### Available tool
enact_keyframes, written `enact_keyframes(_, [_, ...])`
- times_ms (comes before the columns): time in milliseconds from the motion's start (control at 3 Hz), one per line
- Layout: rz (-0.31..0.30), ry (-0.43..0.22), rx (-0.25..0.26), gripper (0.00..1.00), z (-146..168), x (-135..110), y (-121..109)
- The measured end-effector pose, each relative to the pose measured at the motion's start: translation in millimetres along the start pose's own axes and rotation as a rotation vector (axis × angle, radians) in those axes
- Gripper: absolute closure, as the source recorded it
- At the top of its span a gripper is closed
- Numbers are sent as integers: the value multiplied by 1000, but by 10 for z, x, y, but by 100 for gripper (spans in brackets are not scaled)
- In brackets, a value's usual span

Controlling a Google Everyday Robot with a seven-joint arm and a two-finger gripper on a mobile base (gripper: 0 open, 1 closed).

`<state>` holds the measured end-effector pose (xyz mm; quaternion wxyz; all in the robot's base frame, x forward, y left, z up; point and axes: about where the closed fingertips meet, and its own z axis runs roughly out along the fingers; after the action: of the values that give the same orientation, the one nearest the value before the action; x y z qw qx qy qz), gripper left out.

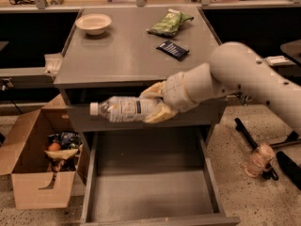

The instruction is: Pick blue plastic bottle from middle drawer and place on counter

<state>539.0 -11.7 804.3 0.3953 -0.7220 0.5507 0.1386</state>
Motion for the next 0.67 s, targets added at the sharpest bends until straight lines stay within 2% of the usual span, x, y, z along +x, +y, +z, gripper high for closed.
enact_keyframes(333, [-11, -21, 42, 100, -132, -169, -333])
enact_keyframes(667, [-10, -20, 44, 100, -142, -159, -332])
